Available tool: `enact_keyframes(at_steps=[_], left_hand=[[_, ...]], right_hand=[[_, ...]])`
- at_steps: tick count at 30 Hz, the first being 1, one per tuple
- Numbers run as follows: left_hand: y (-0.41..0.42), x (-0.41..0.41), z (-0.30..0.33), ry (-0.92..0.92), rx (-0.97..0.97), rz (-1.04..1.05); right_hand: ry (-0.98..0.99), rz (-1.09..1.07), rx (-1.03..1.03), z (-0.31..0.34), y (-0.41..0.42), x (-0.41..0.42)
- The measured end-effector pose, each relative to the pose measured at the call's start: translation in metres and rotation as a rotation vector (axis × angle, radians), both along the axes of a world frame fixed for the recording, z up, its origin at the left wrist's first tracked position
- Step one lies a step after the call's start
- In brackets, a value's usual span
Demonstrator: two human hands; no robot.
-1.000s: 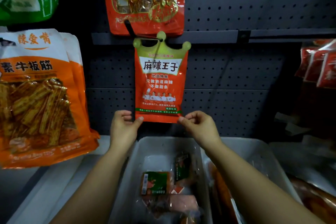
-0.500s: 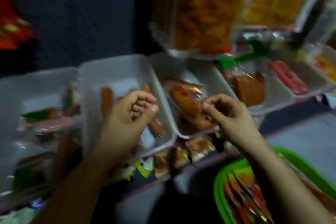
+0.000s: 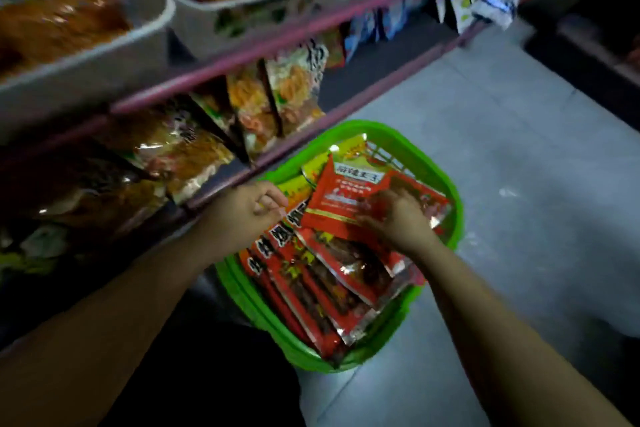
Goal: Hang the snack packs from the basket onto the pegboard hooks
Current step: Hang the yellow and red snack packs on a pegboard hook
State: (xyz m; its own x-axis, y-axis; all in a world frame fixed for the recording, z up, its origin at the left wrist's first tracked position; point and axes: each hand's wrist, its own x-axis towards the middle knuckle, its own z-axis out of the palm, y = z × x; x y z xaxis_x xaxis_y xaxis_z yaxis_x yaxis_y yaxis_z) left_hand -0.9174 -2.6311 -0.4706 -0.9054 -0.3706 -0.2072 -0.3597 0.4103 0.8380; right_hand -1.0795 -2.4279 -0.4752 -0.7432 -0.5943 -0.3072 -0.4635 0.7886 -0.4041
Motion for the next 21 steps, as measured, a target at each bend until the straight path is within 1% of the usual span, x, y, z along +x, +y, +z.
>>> enact_keyframes(at_steps=[3,5,6,9,11,15,17,18,19,20,21], left_hand=[[0.001,-0.018,-0.032,-0.079,-0.080,-0.043],[0.002,-0.029,-0.045,-0.129,-0.062,-0.008],[0.003,-0.034,-0.049,-0.158,-0.020,0.035],[0.012,-0.049,-0.053,-0.265,0.225,0.159],[0.016,-0.055,-0.054,-0.268,0.364,0.223],[0.011,-0.054,-0.046,-0.219,0.460,0.313],[0.006,-0.046,-0.044,-0.206,0.426,0.330],[0.005,-0.042,-0.044,-0.182,0.419,0.359],[0.003,-0.038,-0.043,-0.155,0.436,0.402],[0.001,-0.035,-0.043,-0.131,0.449,0.444],[-0.001,-0.033,-0.040,-0.106,0.447,0.482]], right_hand=[[0.025,-0.067,0.080,-0.029,-0.011,-0.009],[0.089,-0.022,0.136,-0.046,-0.015,0.000],[0.105,0.003,0.120,-0.053,-0.014,0.007],[0.071,0.089,0.021,-0.062,-0.008,0.031],[0.056,0.157,-0.033,-0.060,-0.002,0.040],[-0.079,0.234,-0.134,-0.049,0.005,0.038],[-0.106,0.137,-0.268,-0.044,0.002,0.024],[-0.047,0.061,-0.306,-0.044,0.000,0.014],[0.056,0.018,-0.269,-0.044,-0.002,0.002],[0.141,0.009,-0.156,-0.044,-0.004,-0.007],[0.173,0.023,-0.009,-0.046,-0.005,-0.014]])
